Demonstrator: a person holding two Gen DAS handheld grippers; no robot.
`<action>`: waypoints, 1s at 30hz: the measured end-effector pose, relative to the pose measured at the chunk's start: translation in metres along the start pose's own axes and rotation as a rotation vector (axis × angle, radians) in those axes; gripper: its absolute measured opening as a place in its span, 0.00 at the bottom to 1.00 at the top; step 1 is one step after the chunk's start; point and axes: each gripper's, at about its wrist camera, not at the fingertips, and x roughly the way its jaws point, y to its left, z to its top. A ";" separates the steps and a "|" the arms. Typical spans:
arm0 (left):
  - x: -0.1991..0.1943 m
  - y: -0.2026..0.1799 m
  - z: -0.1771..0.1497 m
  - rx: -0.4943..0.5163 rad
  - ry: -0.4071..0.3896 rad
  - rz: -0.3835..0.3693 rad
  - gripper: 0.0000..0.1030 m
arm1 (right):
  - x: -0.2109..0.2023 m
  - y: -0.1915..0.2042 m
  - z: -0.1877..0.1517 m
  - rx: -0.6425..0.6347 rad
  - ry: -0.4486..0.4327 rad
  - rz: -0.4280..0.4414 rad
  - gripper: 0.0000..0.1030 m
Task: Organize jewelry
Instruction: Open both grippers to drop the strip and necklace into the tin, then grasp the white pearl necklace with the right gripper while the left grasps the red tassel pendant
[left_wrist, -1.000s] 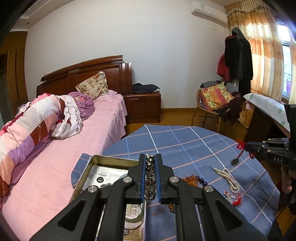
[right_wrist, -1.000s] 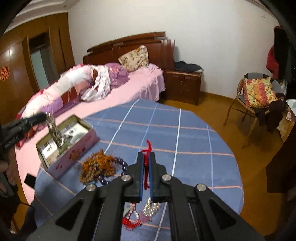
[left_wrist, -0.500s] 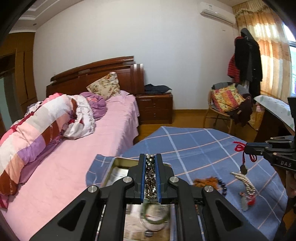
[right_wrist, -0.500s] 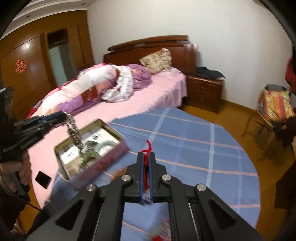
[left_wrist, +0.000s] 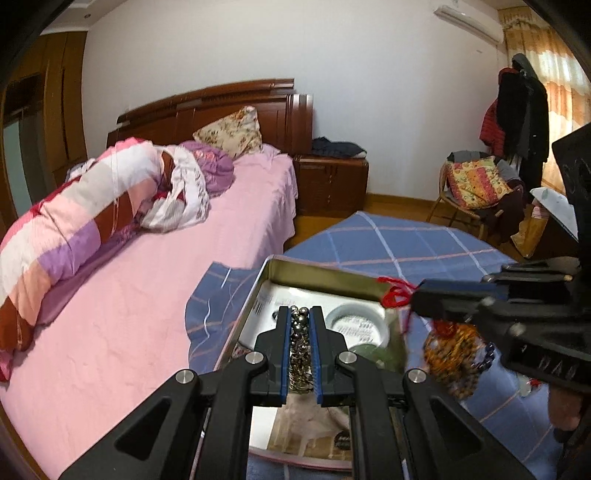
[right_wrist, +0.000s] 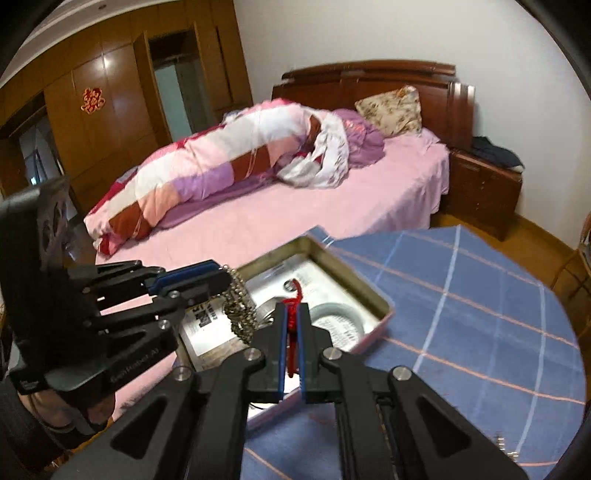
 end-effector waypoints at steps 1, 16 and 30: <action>0.003 0.001 -0.001 -0.003 0.006 -0.001 0.08 | 0.004 0.001 -0.002 0.002 0.008 0.007 0.06; 0.007 -0.005 -0.010 0.012 0.026 -0.031 0.11 | 0.022 -0.001 -0.024 0.035 0.072 0.023 0.46; -0.027 -0.050 -0.007 0.031 -0.079 -0.076 0.79 | -0.067 -0.070 -0.090 0.166 0.062 -0.185 0.58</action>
